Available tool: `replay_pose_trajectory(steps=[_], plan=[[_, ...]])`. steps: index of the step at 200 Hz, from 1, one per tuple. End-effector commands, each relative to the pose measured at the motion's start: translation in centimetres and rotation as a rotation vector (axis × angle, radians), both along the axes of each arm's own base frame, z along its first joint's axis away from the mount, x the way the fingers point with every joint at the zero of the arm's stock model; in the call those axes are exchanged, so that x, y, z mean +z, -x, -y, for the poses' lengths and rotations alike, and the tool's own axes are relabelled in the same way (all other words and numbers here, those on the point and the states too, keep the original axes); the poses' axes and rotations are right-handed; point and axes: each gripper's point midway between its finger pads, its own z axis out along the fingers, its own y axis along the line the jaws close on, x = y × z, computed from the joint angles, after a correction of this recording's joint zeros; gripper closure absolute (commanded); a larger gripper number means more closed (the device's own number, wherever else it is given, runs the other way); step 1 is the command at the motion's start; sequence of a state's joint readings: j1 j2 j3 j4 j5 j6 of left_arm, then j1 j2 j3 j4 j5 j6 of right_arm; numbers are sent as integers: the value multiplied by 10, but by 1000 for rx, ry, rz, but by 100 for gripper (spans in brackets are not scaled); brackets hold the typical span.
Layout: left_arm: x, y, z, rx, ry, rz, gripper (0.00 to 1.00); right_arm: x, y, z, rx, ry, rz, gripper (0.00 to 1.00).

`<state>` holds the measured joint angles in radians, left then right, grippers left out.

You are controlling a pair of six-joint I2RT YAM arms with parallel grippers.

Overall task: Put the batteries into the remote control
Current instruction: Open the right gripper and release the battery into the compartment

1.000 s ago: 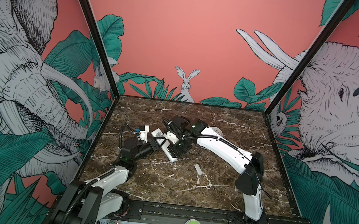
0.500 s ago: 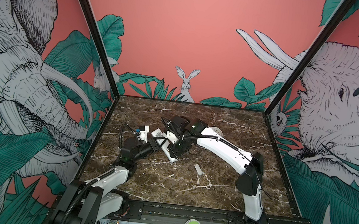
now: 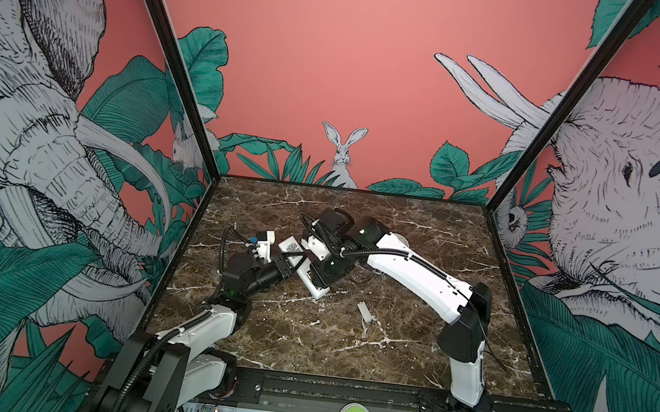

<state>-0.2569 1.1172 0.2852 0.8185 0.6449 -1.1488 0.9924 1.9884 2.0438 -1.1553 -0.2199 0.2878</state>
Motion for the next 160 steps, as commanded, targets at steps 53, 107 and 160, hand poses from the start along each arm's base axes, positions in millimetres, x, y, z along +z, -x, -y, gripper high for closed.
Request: replay_pose_trajectory(steps=[53,107,160], plan=[[27,11,15,-125,10,72,100,53,34,-7,199,-272,110,61],[31,19,21,-194,-13,62,100,61,66,14,515,-411,318,60],[35,25,23,-226,-5,70,100,45,70,24,698,-383,460,55]])
